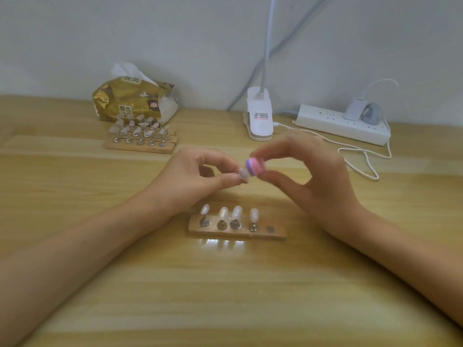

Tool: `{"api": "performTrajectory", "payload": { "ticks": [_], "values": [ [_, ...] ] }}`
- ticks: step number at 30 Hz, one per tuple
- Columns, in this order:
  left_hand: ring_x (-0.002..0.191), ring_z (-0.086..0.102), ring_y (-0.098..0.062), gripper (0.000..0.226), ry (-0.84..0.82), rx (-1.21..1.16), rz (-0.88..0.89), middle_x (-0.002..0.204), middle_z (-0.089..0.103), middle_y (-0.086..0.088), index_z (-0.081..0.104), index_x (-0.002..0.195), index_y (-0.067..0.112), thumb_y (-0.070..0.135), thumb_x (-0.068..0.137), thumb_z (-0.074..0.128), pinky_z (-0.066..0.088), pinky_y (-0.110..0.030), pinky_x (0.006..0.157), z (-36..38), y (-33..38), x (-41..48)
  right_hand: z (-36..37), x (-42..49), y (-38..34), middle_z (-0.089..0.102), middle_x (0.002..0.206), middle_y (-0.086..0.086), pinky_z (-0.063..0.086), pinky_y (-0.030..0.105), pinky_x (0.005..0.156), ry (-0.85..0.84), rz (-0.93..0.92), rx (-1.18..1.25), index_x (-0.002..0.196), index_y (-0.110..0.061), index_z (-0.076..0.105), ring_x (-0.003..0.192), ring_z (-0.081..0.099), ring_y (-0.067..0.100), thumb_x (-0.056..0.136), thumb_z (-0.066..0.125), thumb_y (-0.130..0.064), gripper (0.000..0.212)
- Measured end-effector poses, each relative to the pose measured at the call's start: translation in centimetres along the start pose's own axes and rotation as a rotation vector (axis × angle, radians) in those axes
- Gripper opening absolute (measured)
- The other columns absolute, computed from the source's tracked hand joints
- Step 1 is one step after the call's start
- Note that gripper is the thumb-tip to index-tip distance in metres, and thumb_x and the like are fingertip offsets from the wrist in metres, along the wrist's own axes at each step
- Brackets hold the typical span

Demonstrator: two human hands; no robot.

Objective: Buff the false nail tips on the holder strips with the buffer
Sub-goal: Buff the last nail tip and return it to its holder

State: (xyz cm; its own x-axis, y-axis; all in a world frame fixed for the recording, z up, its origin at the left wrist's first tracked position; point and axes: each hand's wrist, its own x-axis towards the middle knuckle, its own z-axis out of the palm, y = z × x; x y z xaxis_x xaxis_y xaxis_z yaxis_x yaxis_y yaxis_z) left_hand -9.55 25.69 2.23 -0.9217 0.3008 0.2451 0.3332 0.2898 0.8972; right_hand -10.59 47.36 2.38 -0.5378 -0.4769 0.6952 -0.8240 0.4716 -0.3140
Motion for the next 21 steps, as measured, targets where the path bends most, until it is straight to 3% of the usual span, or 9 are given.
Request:
{"api": "performTrajectory", "payload": {
  "ticks": [2,6,10,13,19,21],
  "values": [
    [0.053,0.041,-0.011,0.013,0.007,0.009,-0.002,0.078,0.071,0.011,0.078,0.077,0.029,0.04,0.071,0.077,0.033,-0.016,0.047,0.01,-0.12,0.03,0.42,-0.08,-0.24,0.071,0.094,-0.009,0.045,0.044,0.088,-0.039,-0.046,-0.071,0.096,-0.015,0.073,0.092,0.067,0.006,0.089,0.076,-0.019,0.009],
    [0.056,0.043,-0.012,0.002,0.009,0.009,-0.01,0.082,0.073,0.009,0.079,0.079,0.028,0.027,0.079,0.078,0.036,-0.012,0.049,0.0,-0.1,0.0,-0.1,-0.04,0.57,0.072,0.094,-0.007,0.05,0.051,0.086,0.009,0.068,0.016,0.096,-0.011,0.072,0.092,0.069,0.008,0.089,0.077,-0.013,0.009],
    [0.055,0.043,-0.009,0.014,0.028,0.008,-0.031,0.076,0.071,0.009,0.079,0.08,0.025,0.037,0.073,0.078,0.034,-0.012,0.047,-0.01,-0.11,0.04,0.47,-0.25,-0.04,0.073,0.097,-0.009,0.044,0.048,0.088,-0.013,-0.049,-0.098,0.098,-0.018,0.073,0.094,0.069,0.011,0.09,0.075,-0.018,0.008],
    [0.054,0.042,-0.008,0.005,0.027,-0.009,-0.034,0.073,0.069,0.01,0.079,0.08,0.023,0.026,0.077,0.079,0.034,-0.012,0.047,0.0,-0.06,-0.01,0.22,-0.32,0.32,0.074,0.096,-0.008,0.045,0.052,0.085,0.012,-0.016,-0.092,0.096,-0.017,0.074,0.092,0.07,0.013,0.087,0.078,-0.016,0.009],
    [0.055,0.042,-0.011,0.003,0.029,0.006,-0.038,0.074,0.068,0.01,0.078,0.081,0.023,0.024,0.078,0.078,0.033,-0.012,0.048,-0.03,-0.09,-0.01,0.26,-0.27,0.33,0.075,0.096,-0.008,0.05,0.046,0.083,-0.003,0.033,-0.025,0.094,-0.012,0.075,0.09,0.07,0.009,0.085,0.079,-0.012,0.01],
    [0.052,0.04,-0.008,0.002,0.017,0.004,-0.032,0.066,0.066,0.015,0.078,0.079,0.026,0.026,0.078,0.079,0.032,-0.012,0.047,-0.01,-0.01,-0.03,0.31,-0.33,0.29,0.075,0.099,-0.009,0.048,0.045,0.084,0.004,-0.032,-0.099,0.095,-0.014,0.076,0.093,0.07,0.011,0.087,0.079,-0.014,0.009]
  ]
}}
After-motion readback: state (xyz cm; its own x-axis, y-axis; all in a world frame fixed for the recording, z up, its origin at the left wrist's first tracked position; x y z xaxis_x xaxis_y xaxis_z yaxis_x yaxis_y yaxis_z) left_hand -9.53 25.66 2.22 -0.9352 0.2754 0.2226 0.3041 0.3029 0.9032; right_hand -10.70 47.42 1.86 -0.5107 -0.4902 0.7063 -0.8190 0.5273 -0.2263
